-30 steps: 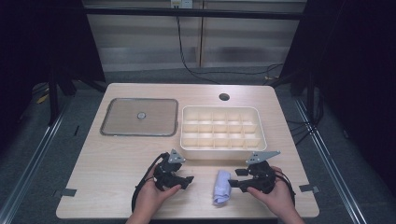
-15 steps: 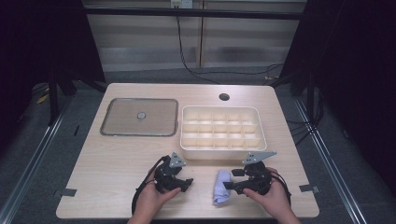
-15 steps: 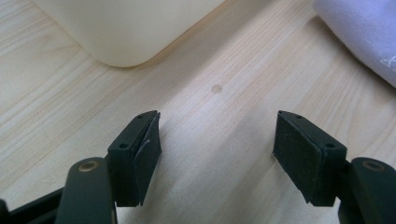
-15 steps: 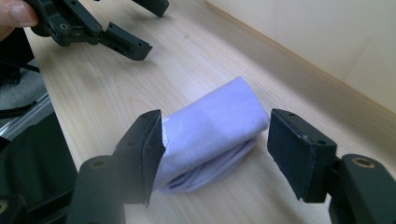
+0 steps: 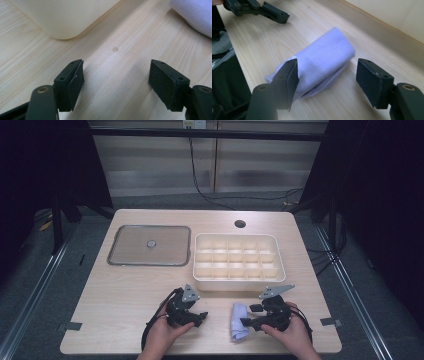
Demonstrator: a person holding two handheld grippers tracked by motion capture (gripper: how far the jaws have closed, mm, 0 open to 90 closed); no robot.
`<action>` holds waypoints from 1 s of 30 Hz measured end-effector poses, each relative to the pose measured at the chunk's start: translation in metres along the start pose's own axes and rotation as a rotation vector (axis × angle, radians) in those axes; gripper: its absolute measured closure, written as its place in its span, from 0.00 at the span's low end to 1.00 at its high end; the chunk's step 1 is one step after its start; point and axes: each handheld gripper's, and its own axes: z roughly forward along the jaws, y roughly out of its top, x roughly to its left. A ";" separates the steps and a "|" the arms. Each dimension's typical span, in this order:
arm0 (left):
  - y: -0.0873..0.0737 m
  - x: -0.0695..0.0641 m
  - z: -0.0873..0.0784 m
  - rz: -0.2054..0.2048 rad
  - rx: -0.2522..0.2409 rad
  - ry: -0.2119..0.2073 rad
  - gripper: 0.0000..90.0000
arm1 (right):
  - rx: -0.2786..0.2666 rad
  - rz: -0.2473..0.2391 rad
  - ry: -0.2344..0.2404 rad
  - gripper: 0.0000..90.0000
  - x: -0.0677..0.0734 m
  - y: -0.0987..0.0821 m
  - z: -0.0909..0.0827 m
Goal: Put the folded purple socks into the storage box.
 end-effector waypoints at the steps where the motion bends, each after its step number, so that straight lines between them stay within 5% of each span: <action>1: 0.000 0.000 0.000 -0.002 -0.003 0.000 0.31 | 0.005 -0.003 -0.010 0.38 -0.001 0.000 -0.001; 15: -0.003 0.001 0.001 0.006 -0.027 -0.009 0.30 | 0.032 0.000 -0.052 0.39 -0.009 0.006 -0.002; 25: -0.005 0.001 0.000 0.009 -0.037 -0.006 0.29 | 0.001 0.007 0.010 0.40 -0.001 0.002 -0.001; 30: -0.005 0.001 0.001 0.006 -0.039 -0.004 0.29 | 0.029 0.037 0.020 0.45 -0.001 -0.005 0.004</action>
